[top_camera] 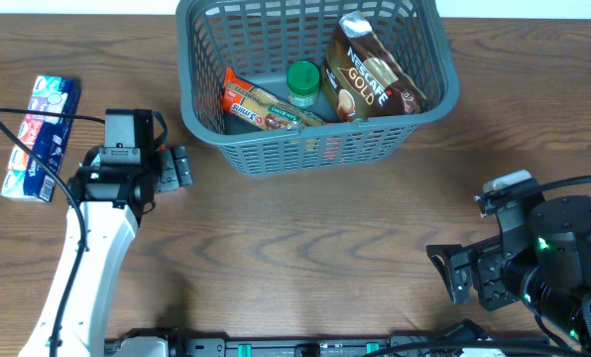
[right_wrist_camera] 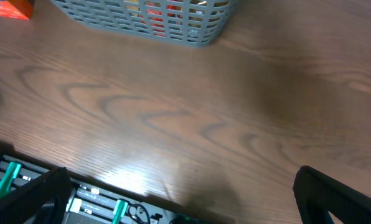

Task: Pack container
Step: 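Move the left gripper toward the Redoxon box and Kleenex pack, then grasp the orange Redoxon box with the left gripper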

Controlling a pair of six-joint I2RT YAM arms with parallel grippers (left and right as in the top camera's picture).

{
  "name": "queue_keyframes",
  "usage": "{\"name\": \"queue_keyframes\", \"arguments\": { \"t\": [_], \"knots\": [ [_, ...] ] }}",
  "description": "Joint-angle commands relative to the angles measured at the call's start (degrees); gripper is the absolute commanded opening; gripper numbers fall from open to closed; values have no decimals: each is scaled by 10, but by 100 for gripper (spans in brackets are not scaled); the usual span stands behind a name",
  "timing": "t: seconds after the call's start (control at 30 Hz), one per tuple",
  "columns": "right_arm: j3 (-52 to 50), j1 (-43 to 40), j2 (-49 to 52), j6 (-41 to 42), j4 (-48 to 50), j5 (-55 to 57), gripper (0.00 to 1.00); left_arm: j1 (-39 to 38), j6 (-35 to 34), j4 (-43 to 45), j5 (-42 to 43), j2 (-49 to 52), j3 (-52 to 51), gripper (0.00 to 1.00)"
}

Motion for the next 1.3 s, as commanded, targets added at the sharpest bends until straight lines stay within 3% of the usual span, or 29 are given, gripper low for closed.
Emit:
{"name": "queue_keyframes", "arguments": {
  "t": [0.0,0.9,1.17,1.27],
  "knots": [
    [8,-2,1,-7,-1,0,99,19,9,1,-7,11,9,98],
    [8,-2,1,-7,-1,0,99,27,9,52,49,112,9,100],
    [8,-2,1,-7,-1,0,99,27,9,61,49,116,9,76],
    [8,-2,1,-7,-1,0,99,27,9,70,49,116,9,72]
  ]
}}
